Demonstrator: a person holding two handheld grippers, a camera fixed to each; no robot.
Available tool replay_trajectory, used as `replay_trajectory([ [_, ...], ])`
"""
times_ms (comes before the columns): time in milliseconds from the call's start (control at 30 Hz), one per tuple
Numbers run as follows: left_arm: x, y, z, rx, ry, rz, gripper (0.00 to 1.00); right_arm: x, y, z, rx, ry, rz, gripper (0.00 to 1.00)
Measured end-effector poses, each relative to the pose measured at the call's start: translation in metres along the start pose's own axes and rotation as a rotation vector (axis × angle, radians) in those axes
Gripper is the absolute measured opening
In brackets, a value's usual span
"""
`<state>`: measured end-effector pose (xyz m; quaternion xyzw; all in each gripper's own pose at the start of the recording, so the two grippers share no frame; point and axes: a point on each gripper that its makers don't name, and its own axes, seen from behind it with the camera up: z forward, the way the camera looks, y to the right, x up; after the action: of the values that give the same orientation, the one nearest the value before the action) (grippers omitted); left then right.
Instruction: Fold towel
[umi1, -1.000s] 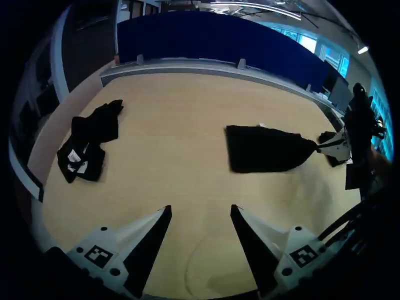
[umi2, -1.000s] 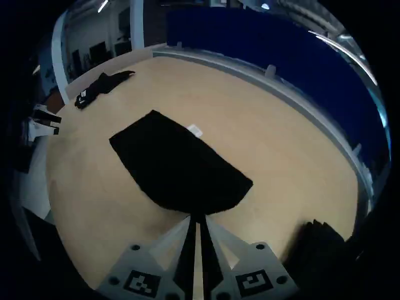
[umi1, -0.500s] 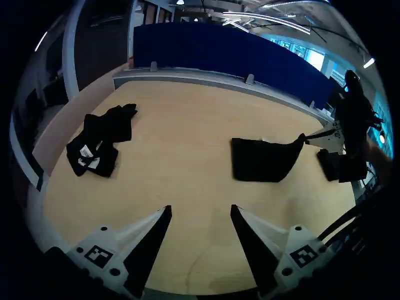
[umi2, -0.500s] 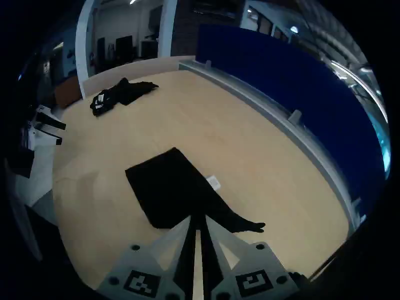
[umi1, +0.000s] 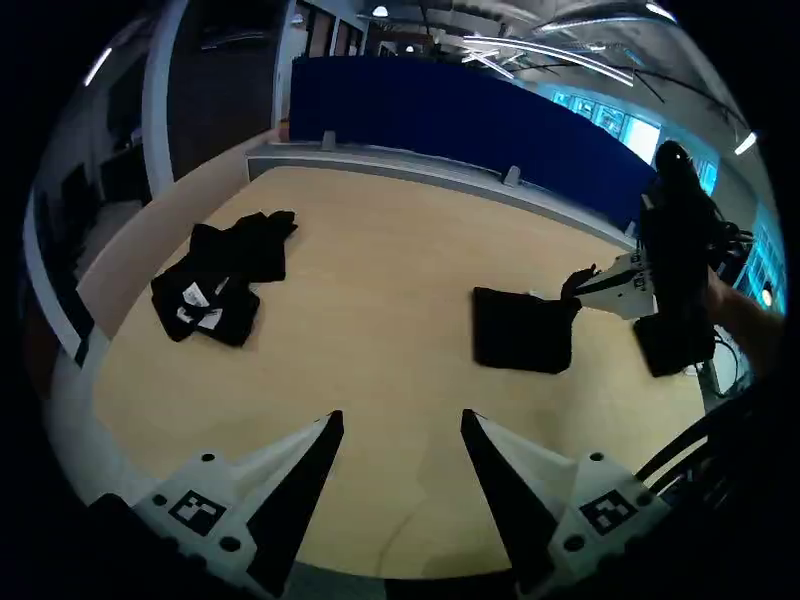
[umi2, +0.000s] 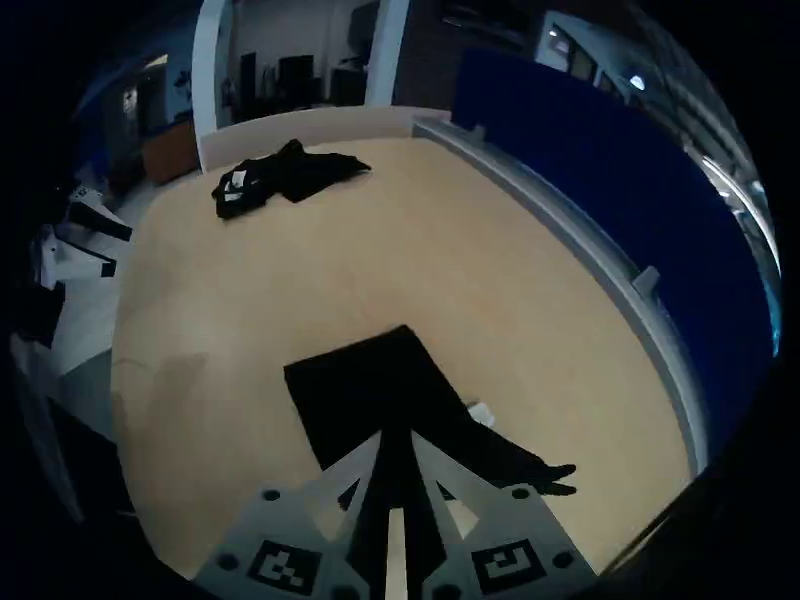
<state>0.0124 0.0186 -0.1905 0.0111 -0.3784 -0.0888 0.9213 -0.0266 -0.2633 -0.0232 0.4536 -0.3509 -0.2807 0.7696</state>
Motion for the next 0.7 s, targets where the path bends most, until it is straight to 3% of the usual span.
replay_trajectory([
  [167,0.001,-0.008,-0.012,0.02,0.02,-0.03,0.87,0.013,-0.029,0.039,0.07,-0.017,-0.037,0.06],
  [367,-0.005,-0.017,-0.02,0.04,0.024,-0.078,0.87,0.004,-0.064,0.082,0.156,-0.058,-0.028,0.06],
  [700,-0.01,-0.018,-0.019,0.043,0.018,-0.081,0.87,0.0,-0.065,0.086,0.162,-0.059,-0.028,0.1],
])
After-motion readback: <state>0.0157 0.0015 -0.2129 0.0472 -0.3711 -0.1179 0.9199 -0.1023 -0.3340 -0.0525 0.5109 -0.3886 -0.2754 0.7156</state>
